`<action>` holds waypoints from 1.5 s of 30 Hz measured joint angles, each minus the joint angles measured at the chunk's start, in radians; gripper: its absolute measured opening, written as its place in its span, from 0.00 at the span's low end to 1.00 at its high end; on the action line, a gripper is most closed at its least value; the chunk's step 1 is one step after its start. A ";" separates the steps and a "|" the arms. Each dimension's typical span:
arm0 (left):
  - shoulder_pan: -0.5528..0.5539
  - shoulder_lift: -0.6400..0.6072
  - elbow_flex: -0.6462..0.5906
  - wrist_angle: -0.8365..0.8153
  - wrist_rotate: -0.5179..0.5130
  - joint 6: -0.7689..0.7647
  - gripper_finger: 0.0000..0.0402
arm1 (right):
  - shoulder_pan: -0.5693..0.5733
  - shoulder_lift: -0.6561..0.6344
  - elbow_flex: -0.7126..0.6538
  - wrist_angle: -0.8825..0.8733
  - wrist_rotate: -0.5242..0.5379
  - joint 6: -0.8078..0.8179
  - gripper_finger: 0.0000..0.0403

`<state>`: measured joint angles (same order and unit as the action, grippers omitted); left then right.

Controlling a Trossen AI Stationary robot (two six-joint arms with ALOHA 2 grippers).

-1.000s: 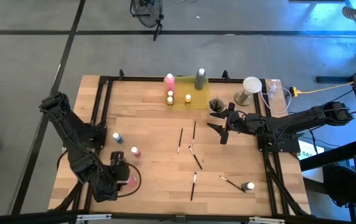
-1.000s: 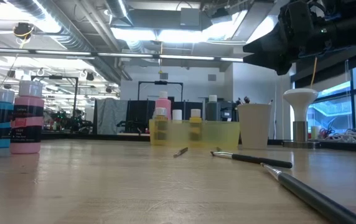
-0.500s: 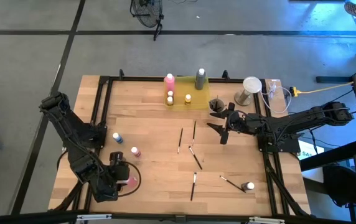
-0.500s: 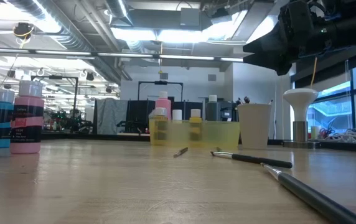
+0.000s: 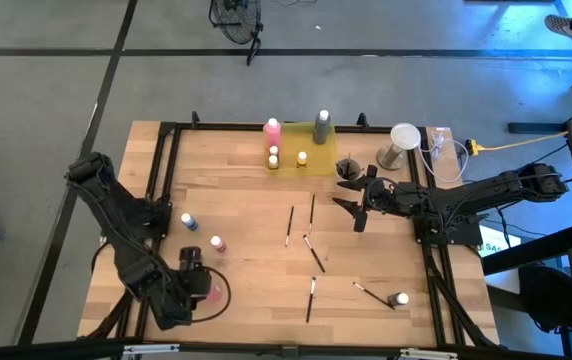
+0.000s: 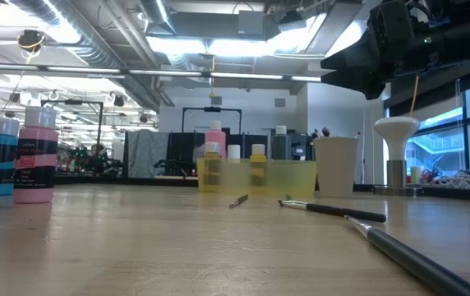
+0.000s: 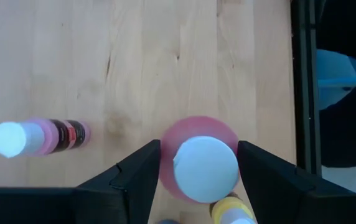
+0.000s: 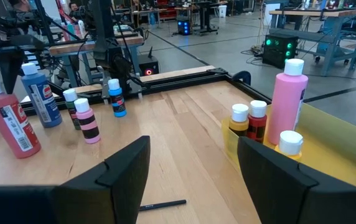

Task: Pick & Place Paint Supplies
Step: Put the large pink paint bottle into the yellow bin

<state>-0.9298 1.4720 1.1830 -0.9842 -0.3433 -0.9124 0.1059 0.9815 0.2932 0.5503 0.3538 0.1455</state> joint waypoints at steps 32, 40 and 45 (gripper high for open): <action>-0.006 0.008 -0.001 -0.017 -0.016 0.017 0.30 | 0.000 0.000 0.000 0.011 0.000 0.004 0.61; 0.035 0.013 0.102 -0.119 -0.009 0.076 0.30 | 0.000 0.000 0.000 0.029 -0.045 0.004 0.61; 0.118 0.010 0.196 -0.229 -0.014 0.125 0.30 | 0.000 0.000 0.000 0.034 -0.076 0.000 0.61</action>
<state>-0.8120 1.4818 1.3795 -1.2129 -0.3574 -0.7879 0.1059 0.9813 0.2932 0.5845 0.2774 0.1456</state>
